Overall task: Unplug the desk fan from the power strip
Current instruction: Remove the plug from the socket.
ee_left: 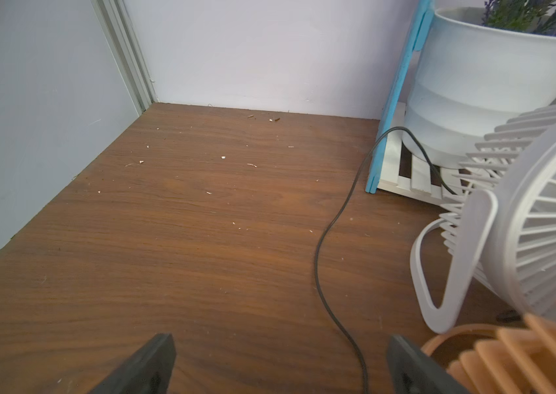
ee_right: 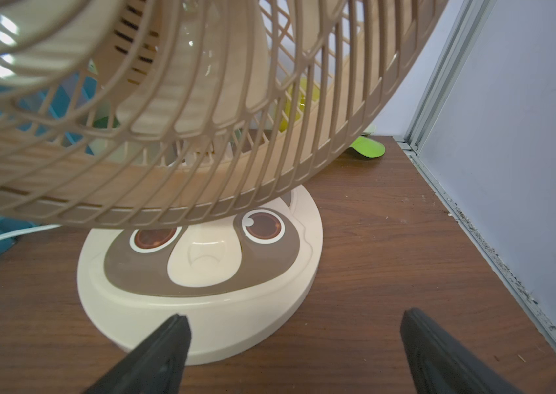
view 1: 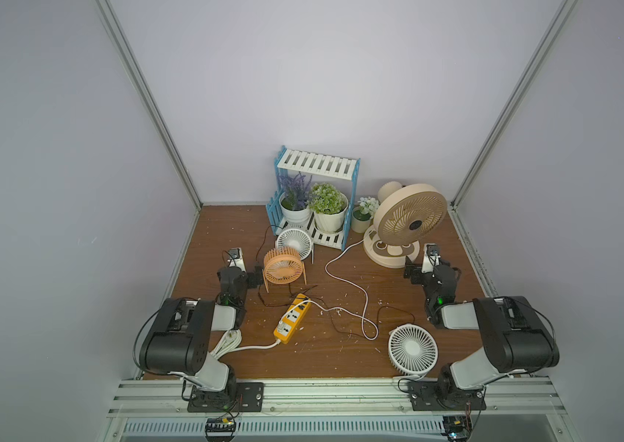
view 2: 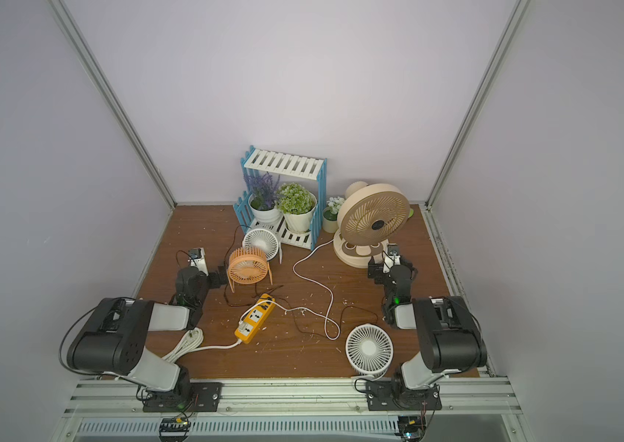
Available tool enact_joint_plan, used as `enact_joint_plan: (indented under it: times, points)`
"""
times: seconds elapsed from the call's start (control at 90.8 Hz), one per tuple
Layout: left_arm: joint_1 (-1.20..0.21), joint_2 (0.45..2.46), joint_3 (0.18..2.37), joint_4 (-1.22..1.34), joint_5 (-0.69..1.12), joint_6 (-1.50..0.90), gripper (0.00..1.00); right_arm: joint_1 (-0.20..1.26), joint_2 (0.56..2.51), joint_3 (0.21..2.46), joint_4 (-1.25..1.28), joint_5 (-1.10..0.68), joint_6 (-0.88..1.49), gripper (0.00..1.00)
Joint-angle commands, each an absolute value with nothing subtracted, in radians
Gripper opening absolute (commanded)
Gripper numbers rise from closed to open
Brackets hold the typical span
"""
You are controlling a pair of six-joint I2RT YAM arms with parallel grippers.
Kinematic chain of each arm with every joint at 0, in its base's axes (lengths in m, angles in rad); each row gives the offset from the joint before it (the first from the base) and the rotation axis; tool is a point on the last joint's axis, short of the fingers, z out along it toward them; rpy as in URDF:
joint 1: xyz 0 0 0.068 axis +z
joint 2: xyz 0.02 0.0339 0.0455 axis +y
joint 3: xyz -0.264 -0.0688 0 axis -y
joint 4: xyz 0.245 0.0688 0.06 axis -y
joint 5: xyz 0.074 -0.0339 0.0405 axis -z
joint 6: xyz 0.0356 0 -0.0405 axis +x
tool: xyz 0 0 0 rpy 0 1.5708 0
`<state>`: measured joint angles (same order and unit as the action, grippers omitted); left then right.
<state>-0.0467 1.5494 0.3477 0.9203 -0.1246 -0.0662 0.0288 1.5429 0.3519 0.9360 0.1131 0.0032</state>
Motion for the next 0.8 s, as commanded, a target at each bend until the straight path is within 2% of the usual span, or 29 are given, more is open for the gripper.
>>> enact_joint_plan:
  times: [0.0,0.616,0.716,0.793]
  points:
    - [-0.039,1.556,0.356,0.918,-0.124,-0.067,0.99,0.035,1.537,0.347,0.952,0.125,-0.002,0.99]
    - [-0.039,1.554,0.355,0.918,-0.124,-0.067,0.99,0.041,1.532,0.348,0.953,0.137,-0.008,0.99]
    - [-0.038,1.541,0.352,0.918,-0.129,-0.068,0.99,0.042,1.465,0.278,1.028,0.112,-0.024,0.99]
    - [-0.043,1.497,0.341,0.908,-0.140,-0.065,0.99,0.043,1.334,0.236,0.986,0.093,-0.037,0.99]
